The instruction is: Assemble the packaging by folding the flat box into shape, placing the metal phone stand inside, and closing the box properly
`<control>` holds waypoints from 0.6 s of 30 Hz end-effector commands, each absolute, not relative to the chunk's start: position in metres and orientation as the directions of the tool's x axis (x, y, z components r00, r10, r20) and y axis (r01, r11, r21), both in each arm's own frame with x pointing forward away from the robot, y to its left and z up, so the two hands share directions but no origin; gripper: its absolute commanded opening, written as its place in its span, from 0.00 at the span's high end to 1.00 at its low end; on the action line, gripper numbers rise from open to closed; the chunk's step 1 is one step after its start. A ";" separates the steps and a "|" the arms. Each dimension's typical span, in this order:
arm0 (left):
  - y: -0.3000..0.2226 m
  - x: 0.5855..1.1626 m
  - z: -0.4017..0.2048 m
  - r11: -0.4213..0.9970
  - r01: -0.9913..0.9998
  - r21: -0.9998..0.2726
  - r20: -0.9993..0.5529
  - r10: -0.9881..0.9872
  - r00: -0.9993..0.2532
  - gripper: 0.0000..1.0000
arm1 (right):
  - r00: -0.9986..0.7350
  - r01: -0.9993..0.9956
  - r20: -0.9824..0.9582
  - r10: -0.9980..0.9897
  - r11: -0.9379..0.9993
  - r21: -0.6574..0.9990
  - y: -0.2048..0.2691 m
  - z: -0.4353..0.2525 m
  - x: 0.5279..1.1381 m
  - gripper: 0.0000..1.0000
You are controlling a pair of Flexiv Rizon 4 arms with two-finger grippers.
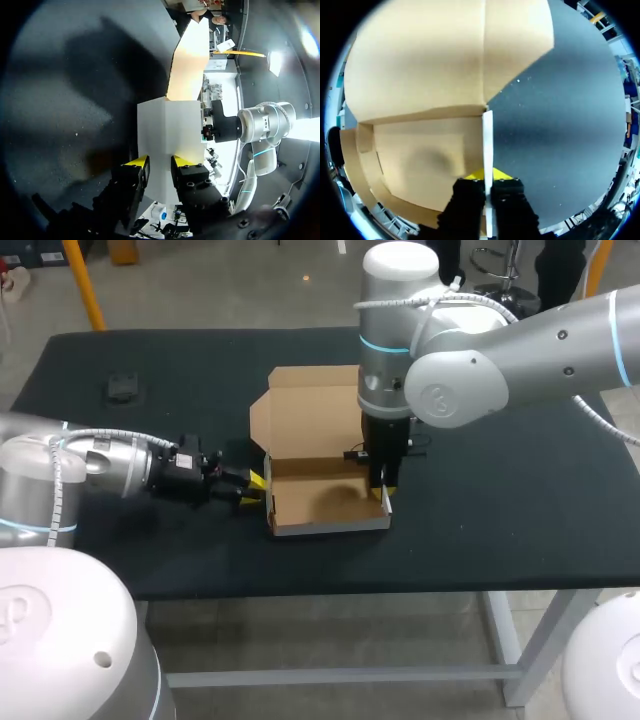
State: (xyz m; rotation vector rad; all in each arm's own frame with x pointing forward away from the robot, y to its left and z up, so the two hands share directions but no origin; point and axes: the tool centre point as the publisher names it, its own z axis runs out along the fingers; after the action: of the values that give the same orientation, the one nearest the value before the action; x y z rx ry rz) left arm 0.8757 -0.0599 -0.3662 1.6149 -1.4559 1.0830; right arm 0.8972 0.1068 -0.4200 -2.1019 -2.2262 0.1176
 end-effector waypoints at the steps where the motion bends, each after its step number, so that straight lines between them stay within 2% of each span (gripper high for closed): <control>1: -0.064 0.879 -0.367 -0.115 -0.993 -0.030 0.912 -0.410 0.020 0.64 | -0.058 0.992 0.000 0.998 0.058 -0.114 0.108 -0.419 0.898 1.00; 18: -0.074 0.881 -0.370 -0.105 -0.994 -0.018 0.880 -0.474 0.034 0.64 | -0.058 0.992 0.000 0.998 0.058 -0.114 0.108 -0.419 0.898 1.00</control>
State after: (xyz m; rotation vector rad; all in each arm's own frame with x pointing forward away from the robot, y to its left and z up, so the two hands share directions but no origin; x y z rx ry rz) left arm 0.8785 -0.0693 -0.3714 1.6492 -1.4992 1.0225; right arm 0.8973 0.1068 -0.4200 -2.1020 -2.2262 0.1175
